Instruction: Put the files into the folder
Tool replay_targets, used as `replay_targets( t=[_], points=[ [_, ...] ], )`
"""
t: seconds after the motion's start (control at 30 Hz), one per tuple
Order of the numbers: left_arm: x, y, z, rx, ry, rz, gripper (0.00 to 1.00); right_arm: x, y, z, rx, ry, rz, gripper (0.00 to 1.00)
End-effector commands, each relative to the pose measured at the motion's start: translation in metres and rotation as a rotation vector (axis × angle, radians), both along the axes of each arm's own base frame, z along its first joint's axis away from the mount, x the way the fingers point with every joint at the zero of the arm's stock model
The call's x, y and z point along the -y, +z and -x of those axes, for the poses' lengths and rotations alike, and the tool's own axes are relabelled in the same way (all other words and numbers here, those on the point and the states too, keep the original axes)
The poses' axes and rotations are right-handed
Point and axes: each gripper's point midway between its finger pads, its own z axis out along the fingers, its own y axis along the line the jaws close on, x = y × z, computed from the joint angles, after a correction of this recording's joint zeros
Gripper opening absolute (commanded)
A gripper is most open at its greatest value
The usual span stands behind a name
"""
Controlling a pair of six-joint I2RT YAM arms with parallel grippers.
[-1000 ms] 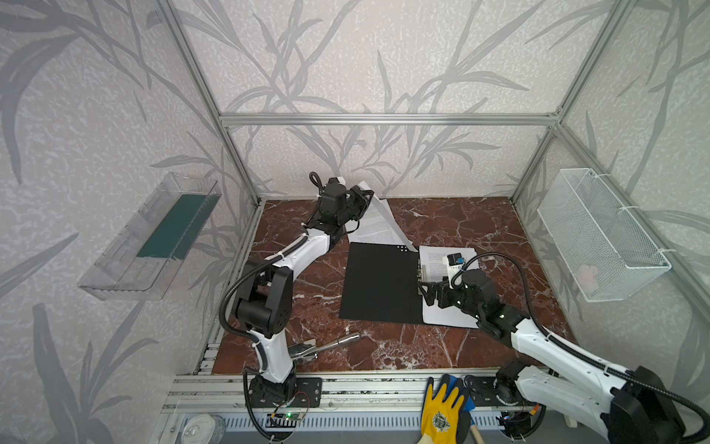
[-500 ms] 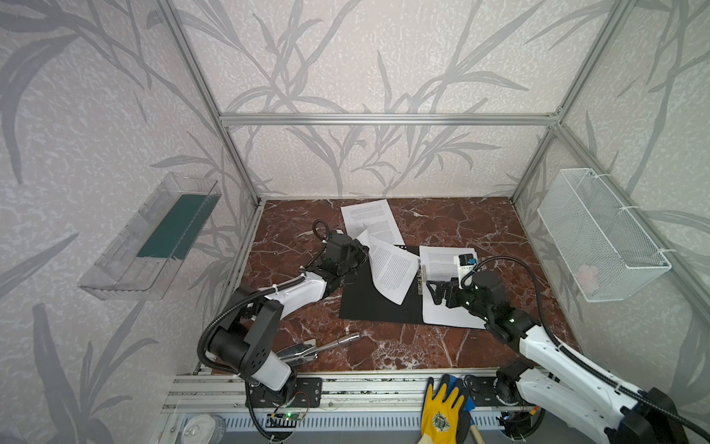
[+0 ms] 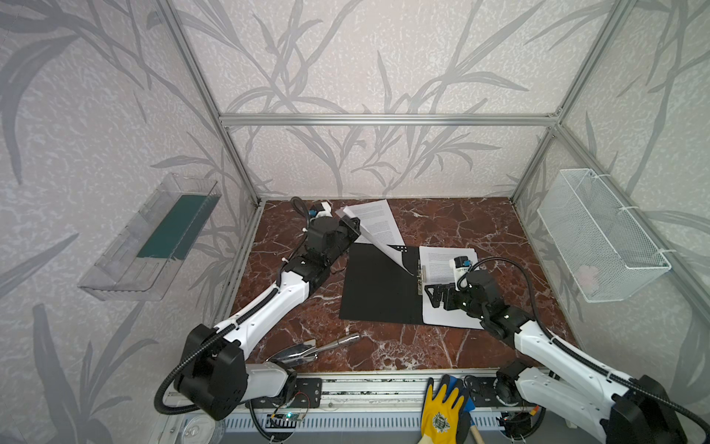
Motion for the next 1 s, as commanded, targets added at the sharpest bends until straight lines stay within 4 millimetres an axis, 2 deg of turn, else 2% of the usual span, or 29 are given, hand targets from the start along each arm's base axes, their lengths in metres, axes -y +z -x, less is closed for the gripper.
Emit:
replay_targets(
  t=[0.0,0.17,0.3,0.4,0.5,0.67,0.77,0.97],
  points=[
    [0.03,0.021,-0.001,0.043,-0.077,-0.027,0.0,0.03,0.014,-0.006,0.03,-0.13,0.053,0.99],
    [0.096,0.045,-0.001,0.093,-0.204,-0.03,0.0,0.067,0.014,-0.007,0.008,-0.279,0.052,0.99],
    [0.147,0.059,-0.002,0.118,-0.291,-0.027,0.0,0.086,0.014,-0.006,-0.004,-0.364,0.055,0.99],
    [0.179,0.065,-0.001,0.129,-0.341,-0.03,0.0,0.092,0.017,-0.004,0.012,-0.392,0.036,0.99],
    [0.201,0.074,0.002,0.145,-0.368,-0.028,0.0,0.1,0.022,0.0,0.037,-0.421,0.048,0.99],
    [0.207,0.074,0.004,0.138,-0.353,-0.029,0.0,0.111,0.032,0.005,0.077,-0.465,0.06,0.99],
    [0.196,0.064,0.003,0.108,-0.312,-0.055,0.0,0.115,0.037,0.008,0.101,-0.482,0.056,0.99],
    [0.151,0.011,0.004,0.027,-0.151,-0.139,0.0,0.117,0.044,0.012,0.126,-0.479,0.051,0.99]
  ],
)
